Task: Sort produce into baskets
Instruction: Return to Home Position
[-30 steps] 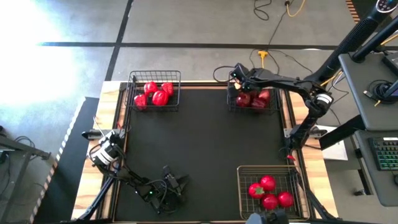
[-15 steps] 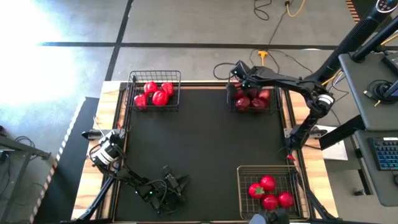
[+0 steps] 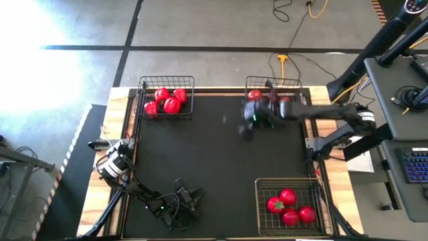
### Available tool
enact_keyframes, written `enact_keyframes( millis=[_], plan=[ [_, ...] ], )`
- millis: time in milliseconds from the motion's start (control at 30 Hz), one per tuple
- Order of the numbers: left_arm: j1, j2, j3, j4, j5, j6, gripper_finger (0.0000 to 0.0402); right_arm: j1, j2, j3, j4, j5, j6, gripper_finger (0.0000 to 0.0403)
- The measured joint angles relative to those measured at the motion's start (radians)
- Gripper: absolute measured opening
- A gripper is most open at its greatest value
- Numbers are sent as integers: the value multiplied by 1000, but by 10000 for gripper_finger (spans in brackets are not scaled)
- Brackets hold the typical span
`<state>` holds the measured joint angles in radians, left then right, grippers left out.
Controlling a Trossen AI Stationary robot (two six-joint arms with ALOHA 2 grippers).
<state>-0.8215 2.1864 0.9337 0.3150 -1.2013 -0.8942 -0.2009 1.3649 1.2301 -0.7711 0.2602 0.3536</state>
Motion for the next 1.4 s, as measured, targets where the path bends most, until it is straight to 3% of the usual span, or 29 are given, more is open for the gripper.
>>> enact_keyframes(
  millis=[200, 400, 533, 667, 833, 967, 1133, 1233, 1400],
  plan=[
    [0, -14, -2, 19, -23, 15, 77, 309, -43, -45, 11, 60, -9, 384],
    [-3, -29, 0, 147, -8, 89, 77, 443, -26, -159, 128, 246, -71, 384],
    [32, -74, -6, 148, 64, 122, 77, 453, -21, -220, 273, 321, -161, 384],
    [85, -151, -16, 136, 96, 217, 77, 444, -42, -232, 440, 321, -289, 384],
    [193, -238, -21, 135, 140, 420, 77, 445, -89, -271, 443, 309, -375, 380],
    [303, -264, -24, 137, 322, 511, 77, 440, -183, -378, 442, 308, -353, 349],
    [416, -307, -18, 172, 359, 669, 77, 431, -323, -505, 503, 288, -350, 294],
    [471, -339, 0, 282, 375, 877, 77, 417, -408, -535, 514, 257, -332, 263],
    [558, -359, 6, 607, 412, 1163, 77, 416, -541, -604, 519, 263, -264, 213]
  ],
)
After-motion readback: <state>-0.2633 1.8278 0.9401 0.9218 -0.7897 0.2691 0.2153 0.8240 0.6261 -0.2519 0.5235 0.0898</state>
